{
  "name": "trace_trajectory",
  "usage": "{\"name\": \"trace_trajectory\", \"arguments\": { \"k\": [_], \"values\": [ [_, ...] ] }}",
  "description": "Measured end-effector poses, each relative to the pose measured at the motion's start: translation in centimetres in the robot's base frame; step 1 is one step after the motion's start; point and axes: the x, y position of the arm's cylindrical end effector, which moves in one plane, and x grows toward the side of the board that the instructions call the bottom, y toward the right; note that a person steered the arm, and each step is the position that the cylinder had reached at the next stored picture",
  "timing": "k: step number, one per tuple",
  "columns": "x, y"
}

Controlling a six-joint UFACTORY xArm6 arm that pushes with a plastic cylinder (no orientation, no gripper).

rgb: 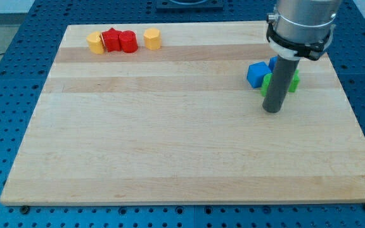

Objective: Separate the blue blocks from green blocks

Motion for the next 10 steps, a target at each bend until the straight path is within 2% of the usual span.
{"name": "trace_trajectory", "arguments": {
  "k": [1,3,4,10],
  "values": [
    [0.0,-1.6],
    [-1.9,8.8],
    [-4.5,10.4],
    [-4.9,9.9]
  ]
}}
